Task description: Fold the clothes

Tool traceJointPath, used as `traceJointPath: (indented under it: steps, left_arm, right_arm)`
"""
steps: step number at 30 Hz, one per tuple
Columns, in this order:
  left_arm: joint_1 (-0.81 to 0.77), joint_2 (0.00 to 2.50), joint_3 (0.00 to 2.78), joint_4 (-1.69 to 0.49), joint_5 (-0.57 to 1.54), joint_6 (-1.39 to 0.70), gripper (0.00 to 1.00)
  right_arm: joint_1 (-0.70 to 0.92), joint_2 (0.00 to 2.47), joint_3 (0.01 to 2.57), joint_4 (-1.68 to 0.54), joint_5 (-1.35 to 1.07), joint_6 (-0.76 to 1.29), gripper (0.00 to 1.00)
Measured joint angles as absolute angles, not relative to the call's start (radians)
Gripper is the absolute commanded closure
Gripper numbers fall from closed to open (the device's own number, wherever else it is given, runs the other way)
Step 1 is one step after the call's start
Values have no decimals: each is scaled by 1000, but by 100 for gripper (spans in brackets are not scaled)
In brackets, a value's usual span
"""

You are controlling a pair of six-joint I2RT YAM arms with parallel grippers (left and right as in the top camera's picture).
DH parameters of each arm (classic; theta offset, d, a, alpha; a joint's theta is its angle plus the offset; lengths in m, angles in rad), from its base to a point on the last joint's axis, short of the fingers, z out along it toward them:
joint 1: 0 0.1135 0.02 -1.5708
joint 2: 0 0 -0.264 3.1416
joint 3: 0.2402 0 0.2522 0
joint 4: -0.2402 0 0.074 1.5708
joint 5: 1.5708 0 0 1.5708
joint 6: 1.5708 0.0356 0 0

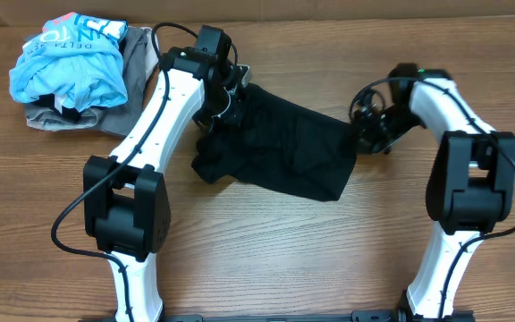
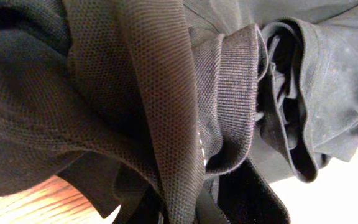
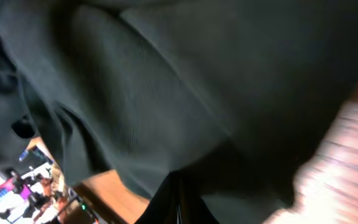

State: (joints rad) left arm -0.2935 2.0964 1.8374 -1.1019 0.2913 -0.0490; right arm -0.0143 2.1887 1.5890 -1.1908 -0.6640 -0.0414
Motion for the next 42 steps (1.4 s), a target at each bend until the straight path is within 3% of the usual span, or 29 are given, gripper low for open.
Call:
traceJointPath:
  steps: [9,22,29,31,36,38,42]
  left_arm:
    - [-326,2046,1838,-1111,255,-49,96]
    - [-645,2112,1843,-927,178,-55,94]
    - [-714,2223,1843,-916,114,-104,91]
    - [-714,2239,1845,-907,114,-111,83]
    - [-713,2244,1845,-854,126,-134,47]
    - [-713,2245,1848,-837,152,-126,29]
    - [-713,2260,1913,-856,233,-124,5]
  right_arm:
    - [-7,2172,1420,-979,-720,108,96]
    - [-13,2168,1411,-958,-741,145,96]
    - [-68,2157,1459,-996,-768,150,96]
    - [-106,2125,1514,-1033,-767,153,96]
    - [-210,1983,1692,-1102,-783,157,95]
    - [-259,1913,1769,-1128,-791,158,85]
    - [-350,1818,1868,-1176,-806,162,74]
